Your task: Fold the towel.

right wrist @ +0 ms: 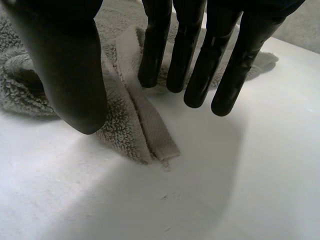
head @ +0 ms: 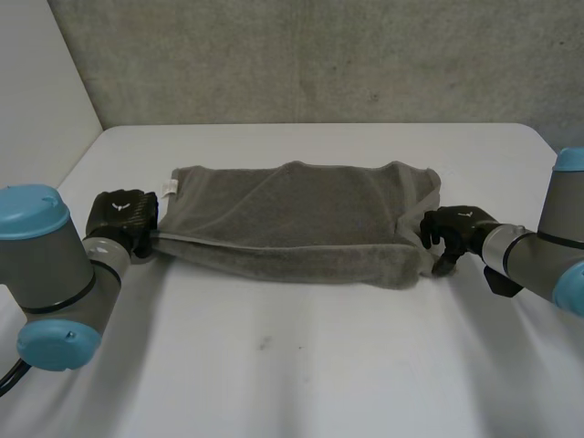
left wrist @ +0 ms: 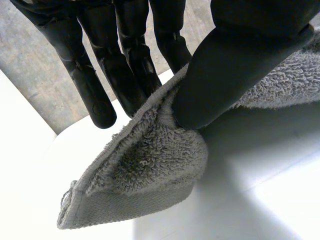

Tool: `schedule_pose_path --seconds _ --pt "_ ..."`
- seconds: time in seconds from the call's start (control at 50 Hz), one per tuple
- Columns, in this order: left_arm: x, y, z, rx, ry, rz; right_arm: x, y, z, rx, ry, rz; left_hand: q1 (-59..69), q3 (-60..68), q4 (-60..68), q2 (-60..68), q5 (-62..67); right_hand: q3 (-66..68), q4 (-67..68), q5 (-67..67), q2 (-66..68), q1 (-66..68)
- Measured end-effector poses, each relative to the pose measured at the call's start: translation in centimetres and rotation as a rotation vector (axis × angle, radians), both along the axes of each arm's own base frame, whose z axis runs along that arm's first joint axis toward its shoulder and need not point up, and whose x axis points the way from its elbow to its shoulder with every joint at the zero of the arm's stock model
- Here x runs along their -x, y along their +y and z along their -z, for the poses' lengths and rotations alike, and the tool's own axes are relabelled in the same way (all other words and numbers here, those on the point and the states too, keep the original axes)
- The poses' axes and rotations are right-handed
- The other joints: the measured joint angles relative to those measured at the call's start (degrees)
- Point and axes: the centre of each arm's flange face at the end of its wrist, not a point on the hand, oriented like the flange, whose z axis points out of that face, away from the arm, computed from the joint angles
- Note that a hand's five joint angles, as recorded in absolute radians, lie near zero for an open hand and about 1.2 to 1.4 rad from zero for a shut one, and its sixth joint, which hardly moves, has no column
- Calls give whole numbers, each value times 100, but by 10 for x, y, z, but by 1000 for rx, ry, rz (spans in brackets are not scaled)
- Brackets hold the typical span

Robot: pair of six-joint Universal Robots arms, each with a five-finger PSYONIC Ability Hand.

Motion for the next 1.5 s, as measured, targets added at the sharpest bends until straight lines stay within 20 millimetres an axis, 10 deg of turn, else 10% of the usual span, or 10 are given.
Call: schedule_pose_path --seconds 0.32,0.84,1.02,1.3,1.5 --pt "0 0 0 -1 0 -1 0 8 -6 -11 0 0 0 0 0 0 0 -713 -691 -626 -691 -631" --pt "-1 0 -3 6 1 -4 -6 20 -13 -48 -68 21 0 0 0 0 0 3459 3562 3546 3307 3435" --pt "-4 7 -41 96 19 -3 2 32 -94 158 -99 30 0 0 0 0 0 3459 3562 3546 3307 3442" --pt "-10 62 -188 329 83 89 32 101 -288 695 11 47 0 0 0 0 0 3459 3562 3547 3307 3450" --pt "-5 71 -231 317 86 178 29 107 -316 685 83 23 0 0 0 0 0 3459 3562 3547 3307 3474"
